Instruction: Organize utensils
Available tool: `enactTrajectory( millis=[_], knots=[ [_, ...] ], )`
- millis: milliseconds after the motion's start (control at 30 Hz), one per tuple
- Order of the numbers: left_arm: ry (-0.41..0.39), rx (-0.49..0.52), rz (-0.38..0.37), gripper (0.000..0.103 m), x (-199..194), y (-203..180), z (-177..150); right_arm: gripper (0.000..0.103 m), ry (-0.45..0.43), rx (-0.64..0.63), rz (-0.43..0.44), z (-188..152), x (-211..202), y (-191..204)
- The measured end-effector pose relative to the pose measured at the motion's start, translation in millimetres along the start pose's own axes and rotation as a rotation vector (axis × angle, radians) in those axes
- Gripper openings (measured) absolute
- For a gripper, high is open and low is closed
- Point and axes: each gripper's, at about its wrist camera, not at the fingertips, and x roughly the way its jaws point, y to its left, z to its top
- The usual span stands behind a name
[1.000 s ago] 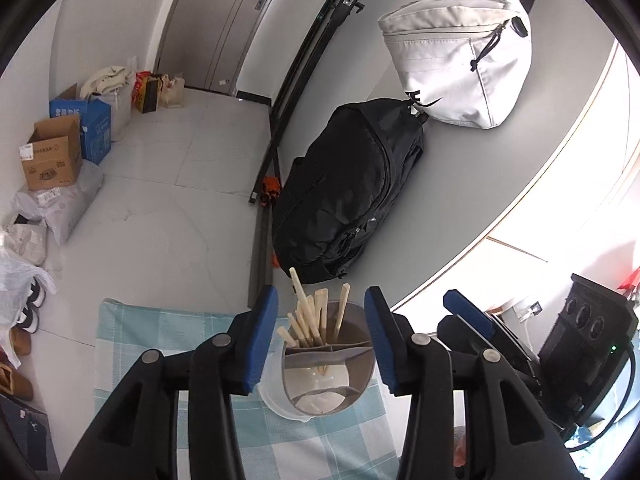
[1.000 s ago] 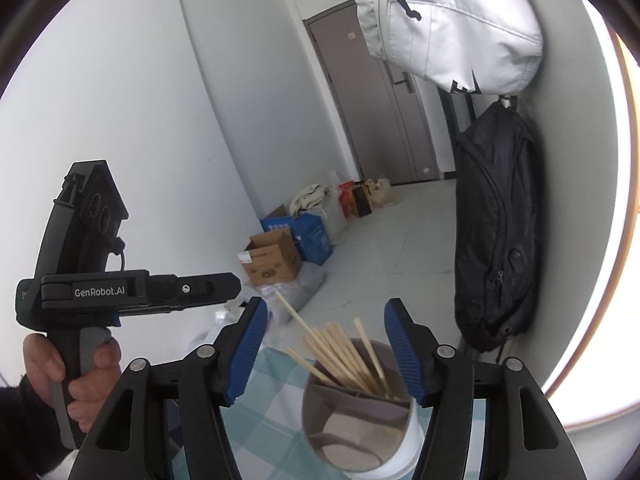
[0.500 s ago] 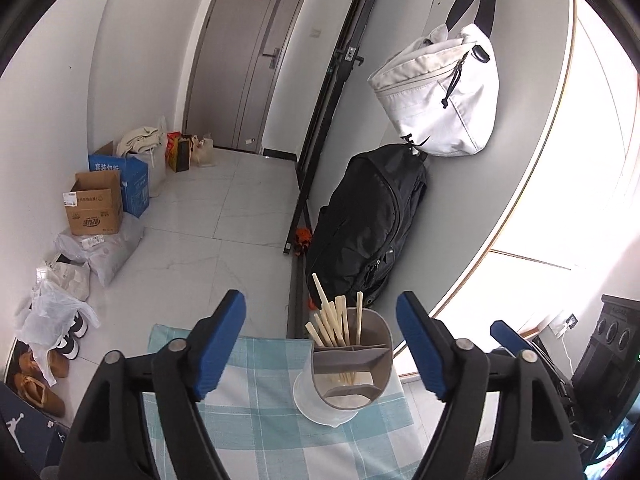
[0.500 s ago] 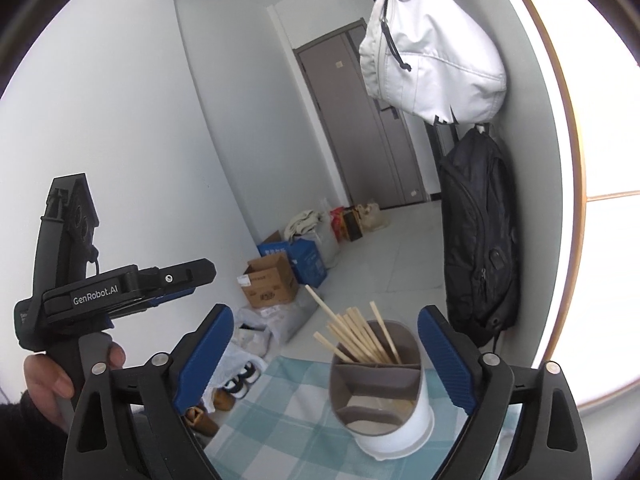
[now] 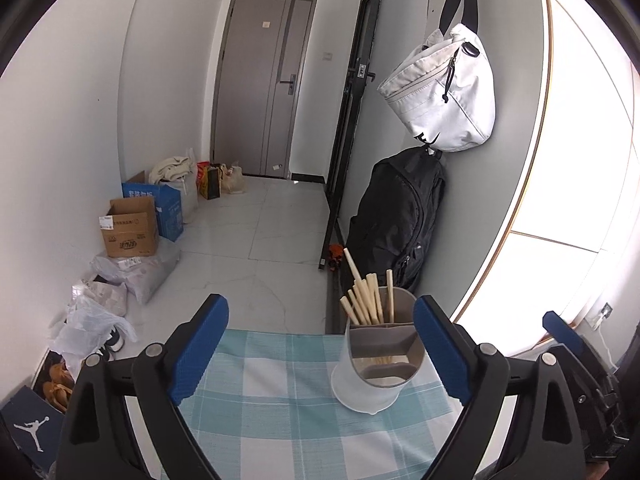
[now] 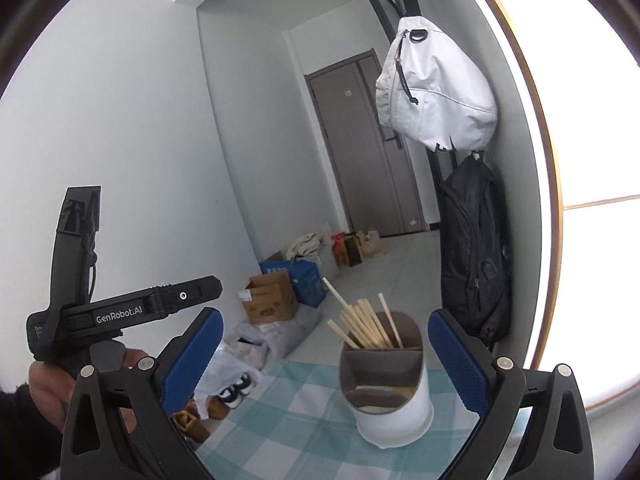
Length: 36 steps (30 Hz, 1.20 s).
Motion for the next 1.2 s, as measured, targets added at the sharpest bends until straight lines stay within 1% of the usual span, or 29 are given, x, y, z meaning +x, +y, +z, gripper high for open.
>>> enactTrajectory(
  millis=[133, 233, 333, 433, 533, 633, 767, 1200],
  knots=[
    [-0.023, 0.001, 0.019, 0.091, -5.4, 3.9, -13.6, 0.103, -0.021, -0.035, -0.018, -11.2, -6.4, 4.7],
    [-0.031, -0.005, 0.032, 0.091, -6.3, 10.0, -23.2, 0.103, -0.023, -0.035, -0.025, -18.5, -9.2, 4.9],
    [-0.051, 0.015, 0.045, 0.091, -5.7, 12.6, -32.8, 0.103, -0.032, -0.045, -0.034, -27.6, -12.2, 4.6],
    [-0.081, 0.037, 0.064, 0.091, -5.9, 13.7, -44.5, 0.103, -0.019, -0.056, -0.047, -39.0, -13.5, 3.7],
    [-0.088, 0.034, 0.066, 0.091, -3.3, 16.8, -53.7, 0.103, 0.006, -0.052, -0.051, -48.7, -11.0, 0.3],
    [-0.076, 0.034, 0.075, 0.091, 2.6, 19.6, -62.0, 0.103, 0.022, -0.042, -0.059, -54.7, -10.5, -1.2],
    [-0.074, 0.041, 0.097, 0.091, 6.6, 22.8, -69.2, 0.103, -0.001, -0.041, -0.054, -56.9, -12.3, -0.6],
    [-0.056, 0.016, 0.108, 0.091, 10.0, 29.9, -75.4, 0.103, 0.008, -0.037, -0.055, -62.2, -9.8, 0.5]
  ],
)
